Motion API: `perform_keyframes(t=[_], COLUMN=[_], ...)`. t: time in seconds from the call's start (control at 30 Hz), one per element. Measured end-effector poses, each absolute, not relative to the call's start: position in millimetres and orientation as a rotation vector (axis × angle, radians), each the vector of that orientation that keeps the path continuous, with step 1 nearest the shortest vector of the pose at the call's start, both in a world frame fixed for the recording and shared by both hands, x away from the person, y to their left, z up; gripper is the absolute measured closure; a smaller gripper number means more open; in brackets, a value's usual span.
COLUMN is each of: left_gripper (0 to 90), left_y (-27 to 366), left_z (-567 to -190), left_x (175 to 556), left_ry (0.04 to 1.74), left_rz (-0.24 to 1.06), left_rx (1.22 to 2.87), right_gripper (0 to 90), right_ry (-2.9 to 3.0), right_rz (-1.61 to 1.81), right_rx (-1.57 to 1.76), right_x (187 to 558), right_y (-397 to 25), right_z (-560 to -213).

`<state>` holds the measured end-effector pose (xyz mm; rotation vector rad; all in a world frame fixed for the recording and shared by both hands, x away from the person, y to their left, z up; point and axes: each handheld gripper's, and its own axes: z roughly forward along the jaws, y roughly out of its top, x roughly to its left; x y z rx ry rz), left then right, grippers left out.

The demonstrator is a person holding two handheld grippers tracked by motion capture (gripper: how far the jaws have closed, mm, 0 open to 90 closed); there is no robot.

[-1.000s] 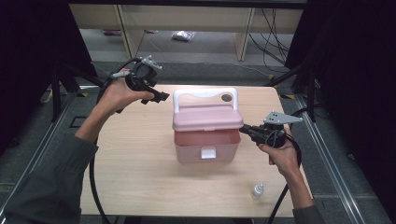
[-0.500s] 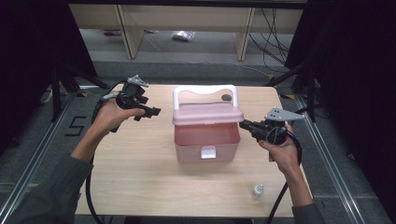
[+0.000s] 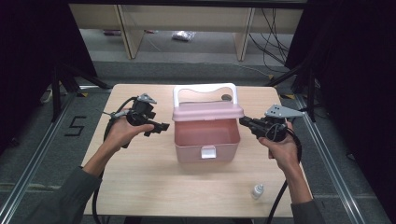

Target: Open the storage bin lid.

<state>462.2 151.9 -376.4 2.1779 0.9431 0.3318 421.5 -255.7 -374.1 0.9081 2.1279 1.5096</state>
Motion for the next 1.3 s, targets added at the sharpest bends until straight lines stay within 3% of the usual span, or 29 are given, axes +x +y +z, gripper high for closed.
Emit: perform_keyframes(t=[0.37, 0.67, 1.3], left_gripper=[24.8, 44.0, 50.3], left_y=[129.4, 114.9, 112.6], left_z=[-392.8, -409.6, -411.4], left_x=[454.2, 452.5, 437.6], left_ry=[0.949, 0.865, 0.834], left_rz=[0.292, 0.267, 0.311], left_rx=[2.137, 2.197, 2.201], right_gripper=[88.1, 87.7, 87.8], right_ry=[2.119, 2.111, 2.091], right_rz=[1.506, 1.524, 1.542], right_rx=[0.909, 0.908, 0.929], right_x=[423.0, 424.5, 430.3], right_y=[-255.2, -254.3, -252.2], right_z=[-373.8, -372.8, -368.7])
